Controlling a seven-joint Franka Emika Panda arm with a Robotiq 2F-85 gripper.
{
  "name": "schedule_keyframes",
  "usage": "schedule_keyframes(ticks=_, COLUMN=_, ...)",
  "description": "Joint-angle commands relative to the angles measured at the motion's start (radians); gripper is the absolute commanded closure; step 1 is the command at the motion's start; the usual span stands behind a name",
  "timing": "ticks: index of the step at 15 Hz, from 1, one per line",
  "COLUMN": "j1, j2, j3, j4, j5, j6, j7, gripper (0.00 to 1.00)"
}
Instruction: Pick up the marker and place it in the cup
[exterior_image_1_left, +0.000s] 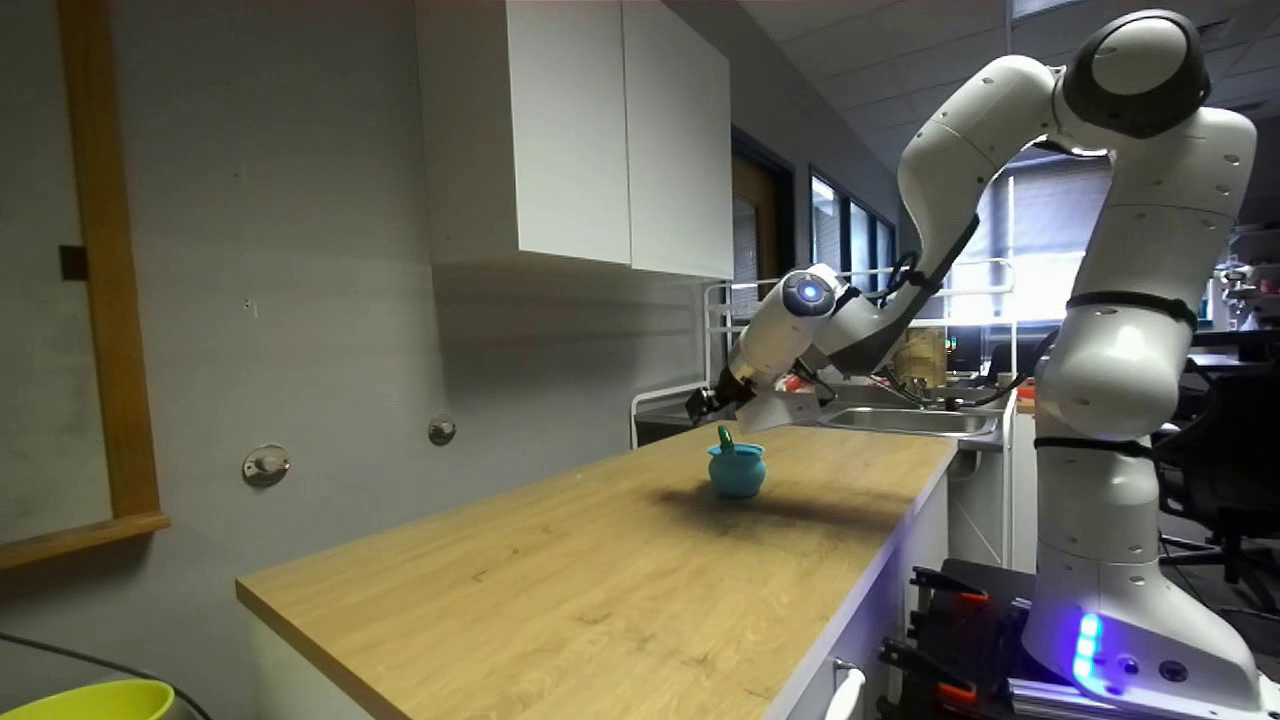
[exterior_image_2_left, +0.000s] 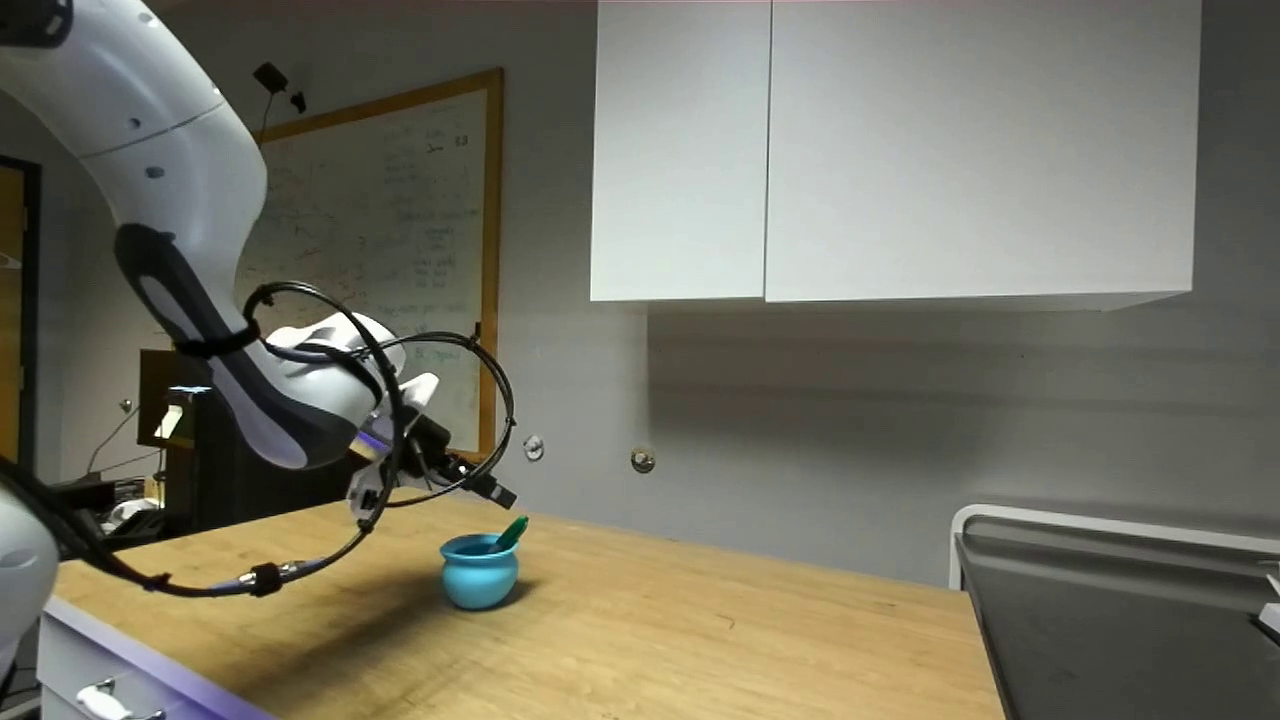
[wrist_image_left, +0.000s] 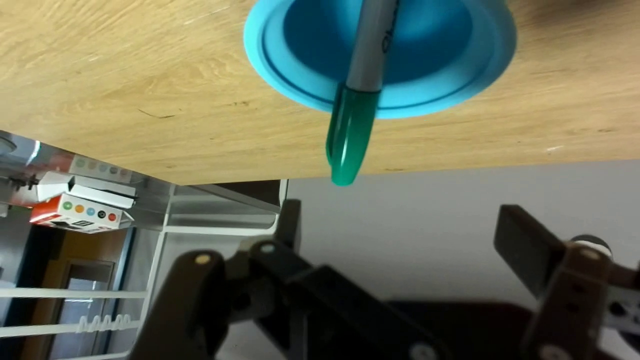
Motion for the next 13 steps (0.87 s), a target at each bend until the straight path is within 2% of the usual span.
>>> schedule_keyframes(ticks=1, j1=0.011, j2=-0.082, j3=-0.032, j4=-0.016, j5=0.162, j6=0.039, j7=-0.184, gripper=0.00)
schedule_keyframes(ticks=4, j1=0.014, j2=-0.148, j3=-0.038, j4=-0.018, j5=0.329, j6=0.042, j7=-0.347, gripper=0.00)
schedule_keyframes(ticks=6, j1=0.028, j2=-0.172, j3=-0.062, j4=-0.018, j5=0.498, j6=0.076, j7=-0.516, gripper=0.00)
schedule_keyframes(ticks=9, j1=0.197, j2=-0.174, j3=-0.221, j4=-0.019, j5=0.748, j6=0.094, j7=-0.758, gripper=0.00)
schedule_keyframes(ticks=13, j1=0.481, j2=-0.252, j3=-0.445, j4=-0.009, j5=1.082, j6=-0.026, j7=-1.083, gripper=0.00)
